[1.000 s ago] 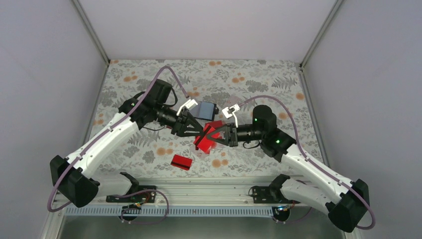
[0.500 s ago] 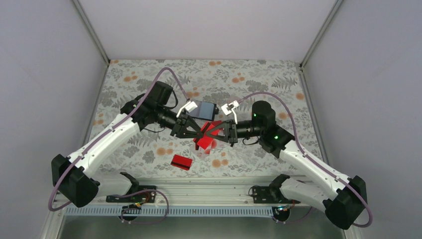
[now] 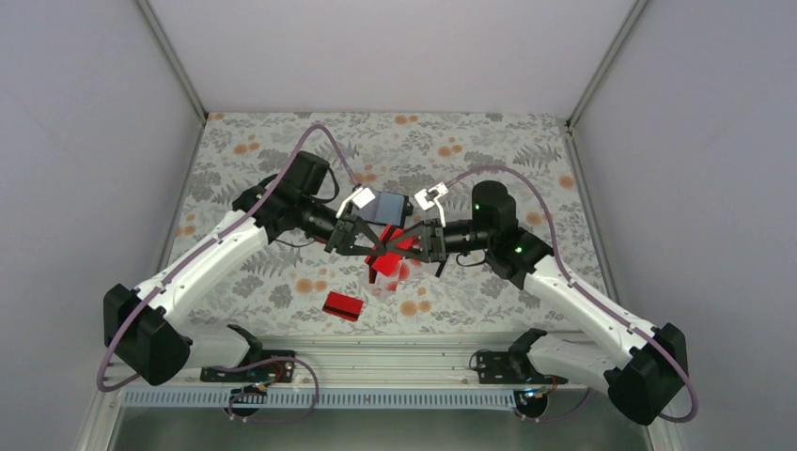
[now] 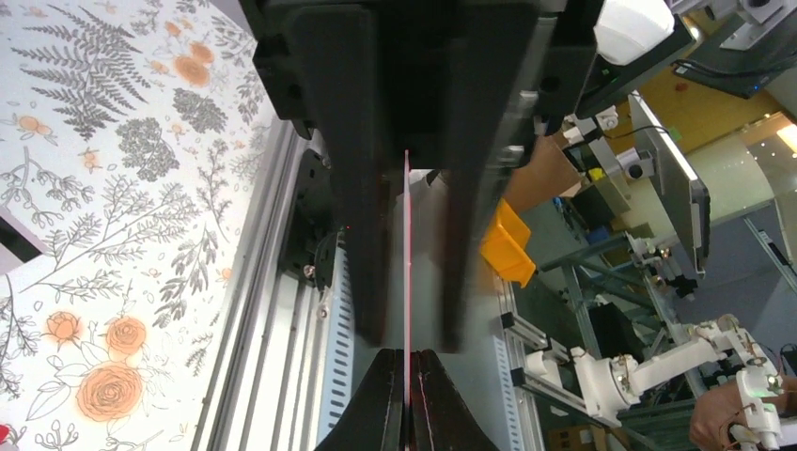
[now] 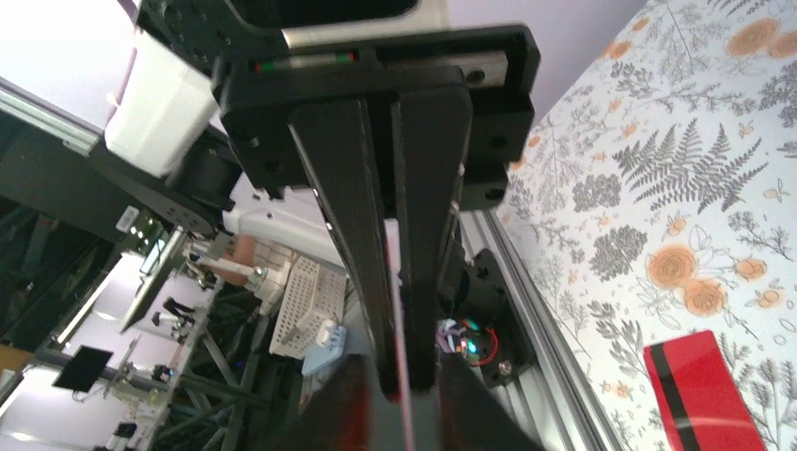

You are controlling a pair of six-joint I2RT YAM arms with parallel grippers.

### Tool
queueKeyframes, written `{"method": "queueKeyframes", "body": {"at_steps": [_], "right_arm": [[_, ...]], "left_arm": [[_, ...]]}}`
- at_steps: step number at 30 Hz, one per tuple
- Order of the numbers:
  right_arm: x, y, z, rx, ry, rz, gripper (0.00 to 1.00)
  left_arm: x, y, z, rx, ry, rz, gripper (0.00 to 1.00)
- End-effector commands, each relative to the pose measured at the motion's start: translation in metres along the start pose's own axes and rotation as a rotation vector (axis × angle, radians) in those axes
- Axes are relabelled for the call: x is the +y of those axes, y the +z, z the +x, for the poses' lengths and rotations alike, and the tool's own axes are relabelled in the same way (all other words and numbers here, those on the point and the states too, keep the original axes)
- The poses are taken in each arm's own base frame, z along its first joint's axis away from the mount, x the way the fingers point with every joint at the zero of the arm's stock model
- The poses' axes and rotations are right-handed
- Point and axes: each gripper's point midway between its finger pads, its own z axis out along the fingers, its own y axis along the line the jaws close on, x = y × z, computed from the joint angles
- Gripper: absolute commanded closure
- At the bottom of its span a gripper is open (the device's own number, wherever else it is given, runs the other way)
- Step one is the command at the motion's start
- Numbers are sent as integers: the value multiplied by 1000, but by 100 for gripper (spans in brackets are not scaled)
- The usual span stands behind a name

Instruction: Put the credit cards into the card holder

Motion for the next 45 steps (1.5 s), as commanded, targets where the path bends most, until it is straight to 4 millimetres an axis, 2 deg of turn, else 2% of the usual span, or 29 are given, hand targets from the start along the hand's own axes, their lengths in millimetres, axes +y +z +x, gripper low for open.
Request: {"method": "queueKeyframes", "body": {"at_steps": [1,2,5,7,10,15,22,26,32,37,41,45], "right_arm": [[3,-6,-18,-24,-60,42,57],[-1,-9,-21,-35,-58,64,46],[-19,-20,-31,-75,-37,140,25],[-35,-30,-38,-106,-11,201,20],[-64,-44,-46,-148,34,324,18],[-117,-71,-60,-240,134,513,18],[-193,-90,-76,-267,302,697,24],[-223,-83,-86,-256,326,715,29],[-261,-66,-89,-182,387,697,40],[-287,-58,-90,-136,401,704,44],[-308,-52,-79,-122,455,696,47],[-317,-47,-71,-99,483,681,50]], "left_arm": [[2,-4,-18,-40,33,-30,98],[5,-7,-21,-49,21,-45,98],[18,-21,-28,-93,-11,-105,98],[34,-36,-31,-131,-52,-160,98],[66,-53,-28,-152,-115,-277,98],[126,-72,-32,-221,-238,-448,98],[203,-81,-51,-281,-356,-552,98],[235,-83,-64,-267,-377,-590,98],[279,-84,-79,-262,-421,-618,98],[319,-83,-78,-266,-475,-640,98],[337,-84,-81,-295,-491,-626,98],[343,-79,-83,-293,-496,-595,98]]}}
